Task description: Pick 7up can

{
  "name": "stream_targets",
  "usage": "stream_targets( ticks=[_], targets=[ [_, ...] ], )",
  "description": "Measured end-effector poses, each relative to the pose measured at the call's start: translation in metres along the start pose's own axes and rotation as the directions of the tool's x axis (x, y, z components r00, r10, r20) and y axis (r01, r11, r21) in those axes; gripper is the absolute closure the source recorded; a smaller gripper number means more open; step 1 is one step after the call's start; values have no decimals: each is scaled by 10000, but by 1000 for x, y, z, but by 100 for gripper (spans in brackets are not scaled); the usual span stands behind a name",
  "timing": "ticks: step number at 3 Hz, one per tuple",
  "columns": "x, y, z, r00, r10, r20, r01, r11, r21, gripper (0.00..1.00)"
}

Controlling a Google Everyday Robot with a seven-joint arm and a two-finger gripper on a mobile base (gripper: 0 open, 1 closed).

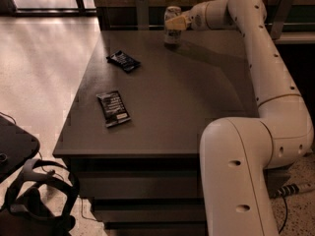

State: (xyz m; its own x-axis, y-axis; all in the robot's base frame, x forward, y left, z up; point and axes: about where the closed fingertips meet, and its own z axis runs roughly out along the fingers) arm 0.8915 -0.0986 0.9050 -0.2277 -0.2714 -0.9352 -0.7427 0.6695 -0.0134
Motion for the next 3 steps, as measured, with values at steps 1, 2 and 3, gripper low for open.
stream_targets(
  ticks=[1,2,3],
  targets=[
    [-26,10,-29,9991,-405,83,406,9991,-142,100],
    [-52,24,-57,9964,-833,168,838,9960,-322,100],
    [-79,44,-89,9906,-1366,114,1370,9892,-515,100]
  ],
)
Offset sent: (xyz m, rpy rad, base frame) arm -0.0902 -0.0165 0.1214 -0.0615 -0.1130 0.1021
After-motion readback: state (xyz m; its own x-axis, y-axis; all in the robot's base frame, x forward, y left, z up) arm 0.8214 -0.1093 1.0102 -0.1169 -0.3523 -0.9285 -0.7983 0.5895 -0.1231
